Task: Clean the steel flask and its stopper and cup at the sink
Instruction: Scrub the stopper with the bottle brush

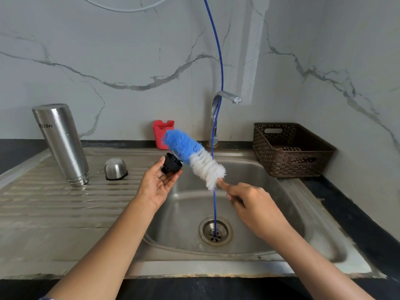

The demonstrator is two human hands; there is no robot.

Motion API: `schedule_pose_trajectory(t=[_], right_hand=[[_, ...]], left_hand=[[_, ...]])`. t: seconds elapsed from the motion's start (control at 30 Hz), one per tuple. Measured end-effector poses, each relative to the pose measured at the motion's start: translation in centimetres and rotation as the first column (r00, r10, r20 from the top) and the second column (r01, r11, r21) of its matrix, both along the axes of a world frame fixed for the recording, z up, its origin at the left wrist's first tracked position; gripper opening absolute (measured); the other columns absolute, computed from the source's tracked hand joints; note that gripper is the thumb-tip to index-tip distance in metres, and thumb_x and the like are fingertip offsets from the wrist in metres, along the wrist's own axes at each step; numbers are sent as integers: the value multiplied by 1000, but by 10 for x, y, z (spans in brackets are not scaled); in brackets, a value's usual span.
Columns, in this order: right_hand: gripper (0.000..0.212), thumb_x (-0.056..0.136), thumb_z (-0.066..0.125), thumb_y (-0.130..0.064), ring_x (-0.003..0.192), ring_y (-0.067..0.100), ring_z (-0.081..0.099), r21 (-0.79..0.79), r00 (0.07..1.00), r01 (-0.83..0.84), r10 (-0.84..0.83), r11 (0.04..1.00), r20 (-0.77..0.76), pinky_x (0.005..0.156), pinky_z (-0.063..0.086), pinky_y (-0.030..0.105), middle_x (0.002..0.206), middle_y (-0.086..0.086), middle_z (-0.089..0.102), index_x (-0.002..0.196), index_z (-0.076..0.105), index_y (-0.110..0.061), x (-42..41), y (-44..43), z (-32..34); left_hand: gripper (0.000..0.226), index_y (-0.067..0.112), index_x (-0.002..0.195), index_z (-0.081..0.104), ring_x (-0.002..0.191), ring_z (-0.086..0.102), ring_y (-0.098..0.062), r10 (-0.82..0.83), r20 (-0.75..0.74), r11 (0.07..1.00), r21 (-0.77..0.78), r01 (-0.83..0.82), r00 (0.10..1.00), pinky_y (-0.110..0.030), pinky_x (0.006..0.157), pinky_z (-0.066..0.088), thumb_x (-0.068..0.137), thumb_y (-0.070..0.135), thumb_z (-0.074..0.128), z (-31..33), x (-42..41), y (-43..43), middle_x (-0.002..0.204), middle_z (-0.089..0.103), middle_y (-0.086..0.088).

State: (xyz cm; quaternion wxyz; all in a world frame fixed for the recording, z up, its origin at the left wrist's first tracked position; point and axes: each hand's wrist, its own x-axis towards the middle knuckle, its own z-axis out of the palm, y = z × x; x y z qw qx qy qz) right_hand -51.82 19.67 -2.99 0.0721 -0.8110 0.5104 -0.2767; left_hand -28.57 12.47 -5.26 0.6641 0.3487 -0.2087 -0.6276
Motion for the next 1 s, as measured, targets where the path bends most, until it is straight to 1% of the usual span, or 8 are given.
schedule_pose_trajectory(t=[0.1, 0.23, 0.33, 0.43, 0.53, 0.73, 0.9, 1.0], right_hand=[[48, 95, 49, -12, 74, 10, 50, 16, 999, -21, 21, 1000, -32, 68, 43, 29, 70, -11, 44, 136, 49, -37, -8, 12, -4], [52, 94, 45, -12, 79, 22, 57, -47, 997, 52, -54, 998, -51, 68, 48, 39, 82, -2, 53, 139, 44, -40, 0, 5, -6], [53, 93, 46, -15, 79, 25, 59, -63, 994, 61, -66, 996, -82, 67, 49, 42, 84, -2, 54, 138, 43, -44, 2, 7, -6], [51, 92, 50, -19, 80, 23, 63, -106, 982, 131, -144, 986, -121, 67, 51, 39, 87, -7, 59, 132, 47, -50, -21, 13, 5], [51, 89, 61, -15, 77, 14, 64, -159, 991, 122, -128, 980, -31, 68, 50, 33, 89, -12, 66, 126, 52, -50, -57, 10, 23], [63, 80, 69, -3, 65, 6, 53, -284, 987, 54, -94, 957, -128, 54, 51, 32, 73, -22, 53, 124, 57, -46, -85, 4, 34], [54, 79, 58, -9, 62, 16, 62, -341, 977, -40, -35, 939, -211, 43, 49, 35, 73, -12, 57, 125, 60, -39, -68, 7, 22], [55, 85, 56, -9, 72, 21, 63, -229, 976, -49, -2, 972, -219, 53, 50, 42, 79, -6, 59, 129, 54, -43, -57, 3, 19]], left_hand=[[34, 3, 115, 61, 76, 73, -23, 21, -11, 1000, 2, -21, 1000, -22, 60, 58, 91, 27, 61, -1, 5, 0, 87, 74, -13], [31, 2, 108, 63, 74, 73, -23, -47, 12, 999, 14, 47, 999, -22, 60, 58, 91, 27, 60, 1, -5, 1, 87, 74, -14], [29, 5, 110, 62, 75, 73, -23, 9, -3, 1000, -1, -9, 1000, -22, 58, 58, 91, 27, 61, 1, 3, 0, 86, 74, -14], [29, 3, 109, 62, 74, 73, -23, 28, -24, 1000, -10, -28, 999, -23, 58, 58, 92, 26, 60, -2, 13, -1, 86, 74, -14], [32, 1, 111, 62, 76, 73, -23, 5, -41, 1000, -8, -5, 999, -24, 59, 58, 92, 27, 59, -5, 16, -3, 89, 73, -15], [24, 2, 102, 62, 71, 73, -22, 11, -46, 1000, 11, -11, 999, -23, 57, 58, 92, 24, 60, -5, 15, -4, 78, 74, -14], [18, 7, 102, 63, 74, 72, -18, 26, 101, 1000, -9, -26, 995, -23, 67, 59, 88, 19, 65, -9, 9, -8, 84, 73, -11], [15, 10, 100, 64, 74, 71, -16, 44, 220, 998, -45, -35, 974, -21, 63, 58, 87, 17, 66, -12, 6, -8, 90, 72, -9]])
